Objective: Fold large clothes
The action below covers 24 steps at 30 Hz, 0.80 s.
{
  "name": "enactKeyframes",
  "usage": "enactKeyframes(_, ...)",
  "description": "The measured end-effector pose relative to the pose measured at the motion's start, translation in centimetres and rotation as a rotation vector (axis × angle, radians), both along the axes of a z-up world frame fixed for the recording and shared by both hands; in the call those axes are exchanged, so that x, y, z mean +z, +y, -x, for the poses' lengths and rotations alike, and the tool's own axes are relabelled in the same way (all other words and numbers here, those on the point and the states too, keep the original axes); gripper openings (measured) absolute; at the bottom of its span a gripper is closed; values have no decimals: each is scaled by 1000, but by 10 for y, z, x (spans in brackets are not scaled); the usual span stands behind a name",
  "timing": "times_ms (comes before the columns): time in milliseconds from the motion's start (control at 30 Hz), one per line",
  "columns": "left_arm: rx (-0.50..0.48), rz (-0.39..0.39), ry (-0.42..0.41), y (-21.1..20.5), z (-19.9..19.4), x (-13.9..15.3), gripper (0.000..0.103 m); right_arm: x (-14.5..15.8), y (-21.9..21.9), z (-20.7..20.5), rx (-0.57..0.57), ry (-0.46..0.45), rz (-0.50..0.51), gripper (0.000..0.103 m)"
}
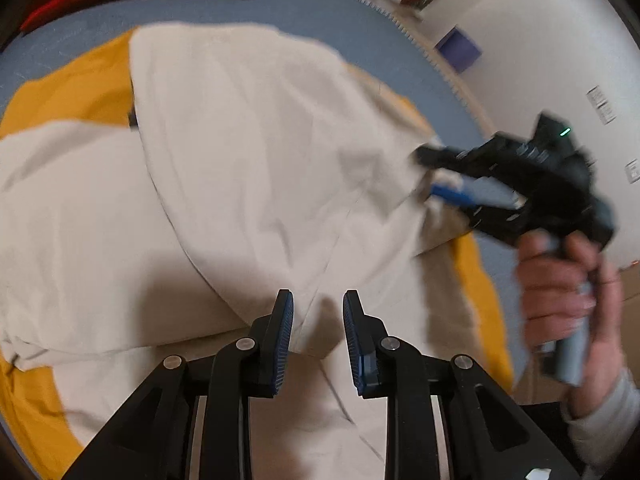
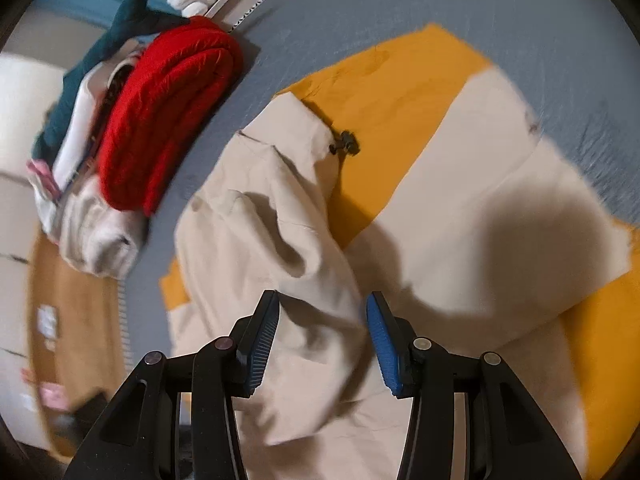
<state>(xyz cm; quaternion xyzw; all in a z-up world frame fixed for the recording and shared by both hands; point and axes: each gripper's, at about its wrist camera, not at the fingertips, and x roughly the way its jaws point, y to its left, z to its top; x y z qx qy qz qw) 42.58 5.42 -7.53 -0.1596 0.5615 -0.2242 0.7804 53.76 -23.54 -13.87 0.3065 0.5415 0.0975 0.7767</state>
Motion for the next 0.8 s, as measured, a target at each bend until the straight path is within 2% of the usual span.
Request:
enactKeyframes(33,-11,-13,9,-6,-2,-7,23,-4,-1,1,-16,-3,-18,32)
enactKeyframes(67,-18,-39,15,-11,-1,-15,23,-5,-2,0,-22,-6,-20,12)
enactKeyframes(133,-23,-90,49,-21,-3,-32,23,-12,-9,1,-79,18,42,8)
enactKeyframes(167,-34,-119,69,-23,-2,-38,23,-19,-16,2,-98,61,80,6)
enactKeyframes(267,-43,-133,65,-25,-5,-39,23,-40,-17,1,-93,148,110,6)
enactKeyframes(333,-34,-112,50,-19,-7,-27,23,-34,-9,1,-61,131,167,7)
enactKeyframes(367,-27,-98,31,-14,-7,-17,23,-29,-6,0,-46,116,193,10)
enactKeyframes(433,-9,-75,-2,-7,-15,-5,23,-12,1,1,-41,67,279,17)
enactKeyframes(500,23,-61,-42,5,-21,4,23,10,5,4,-65,-20,380,26)
enactKeyframes(567,66,-70,-65,18,-24,8,23,29,8,11,-72,-106,455,30)
enactKeyframes(600,79,-78,-66,20,-26,8,23,40,17,14,-47,-172,470,31)
enactKeyframes(667,102,-115,-64,23,-27,6,23,46,34,12,66,-240,431,31)
enactKeyframes(733,109,-149,-64,18,-26,3,23,33,54,9,210,-209,366,34)
enactKeyframes(767,110,-158,-64,19,-26,4,23,18,64,7,271,-155,338,35)
enactKeyframes(800,112,-162,-64,19,-26,5,23,-6,74,6,330,-48,371,35)
